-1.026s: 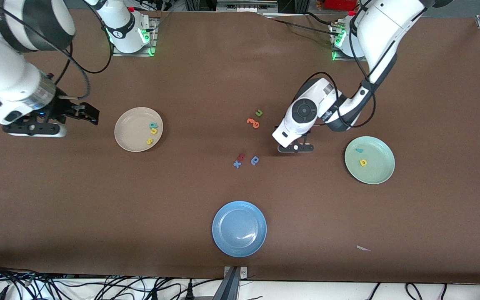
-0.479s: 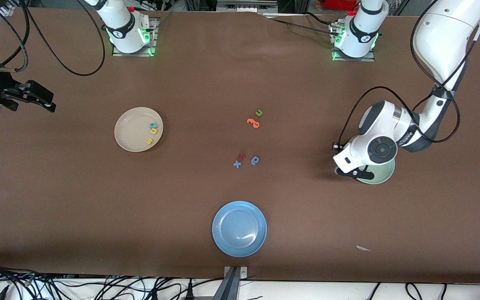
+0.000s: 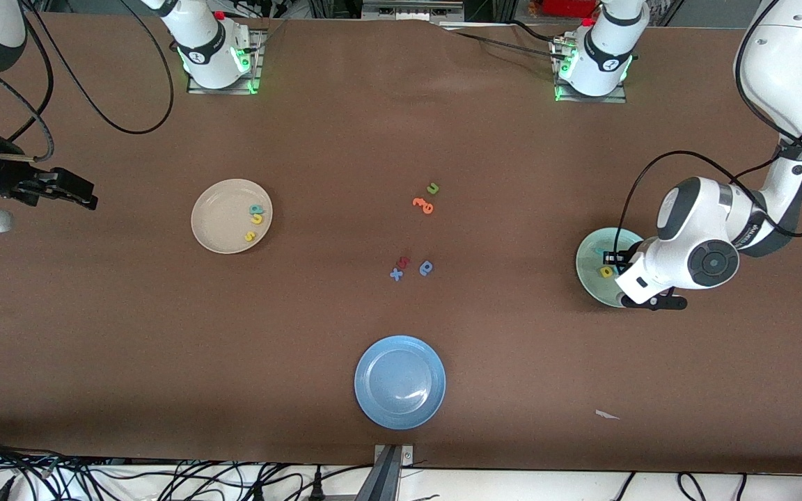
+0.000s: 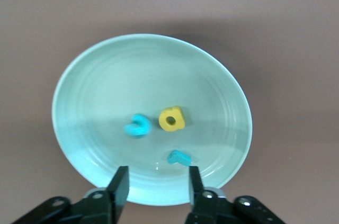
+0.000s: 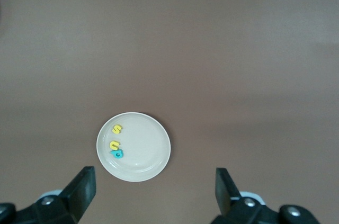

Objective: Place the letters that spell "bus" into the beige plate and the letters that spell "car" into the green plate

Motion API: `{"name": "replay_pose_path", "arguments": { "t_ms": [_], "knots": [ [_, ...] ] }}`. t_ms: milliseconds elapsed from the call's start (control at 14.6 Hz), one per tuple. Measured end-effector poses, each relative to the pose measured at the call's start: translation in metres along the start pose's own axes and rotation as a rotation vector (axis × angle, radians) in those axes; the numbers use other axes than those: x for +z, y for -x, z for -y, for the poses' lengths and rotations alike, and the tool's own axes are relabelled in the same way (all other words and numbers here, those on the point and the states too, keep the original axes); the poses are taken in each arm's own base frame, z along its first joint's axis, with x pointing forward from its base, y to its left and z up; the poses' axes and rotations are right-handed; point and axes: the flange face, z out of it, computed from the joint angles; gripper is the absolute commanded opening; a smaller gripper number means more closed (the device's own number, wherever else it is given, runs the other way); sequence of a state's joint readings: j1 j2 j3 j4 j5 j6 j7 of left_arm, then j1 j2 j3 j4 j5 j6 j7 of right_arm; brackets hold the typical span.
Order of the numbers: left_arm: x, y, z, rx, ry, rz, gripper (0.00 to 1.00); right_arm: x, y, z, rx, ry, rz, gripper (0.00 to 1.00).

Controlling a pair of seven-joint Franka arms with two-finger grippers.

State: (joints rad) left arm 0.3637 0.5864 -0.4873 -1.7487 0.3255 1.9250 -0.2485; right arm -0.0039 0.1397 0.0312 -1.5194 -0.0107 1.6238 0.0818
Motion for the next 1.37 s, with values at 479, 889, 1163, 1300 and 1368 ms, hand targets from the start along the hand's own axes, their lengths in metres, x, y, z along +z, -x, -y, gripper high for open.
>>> {"name": "replay_pose_path", "arguments": {
  "t_ms": [479,889,1163,1300,1368],
  "knots": [
    [-0.029,-0.003,0.012,-0.025,-0.009,-0.011,1.00,-0.001,0.001,-0.002,0.003,0.004,0.001,1.00],
    [-0.064,0.010,0.048,-0.056,0.036,-0.019,1.00,-0.006,0.003,0.000,-0.004,0.018,-0.004,1.00],
    [-0.119,0.050,0.063,-0.014,0.059,-0.020,1.00,-0.008,0.006,0.004,-0.014,0.021,0.015,1.00],
    [-0.158,0.076,0.070,-0.010,0.056,-0.056,1.00,-0.011,0.006,0.004,-0.013,0.021,0.012,1.00],
    [-0.179,0.088,0.069,-0.014,0.059,-0.086,1.00,-0.012,0.006,0.004,-0.013,0.021,0.012,1.00]
  ]
}}
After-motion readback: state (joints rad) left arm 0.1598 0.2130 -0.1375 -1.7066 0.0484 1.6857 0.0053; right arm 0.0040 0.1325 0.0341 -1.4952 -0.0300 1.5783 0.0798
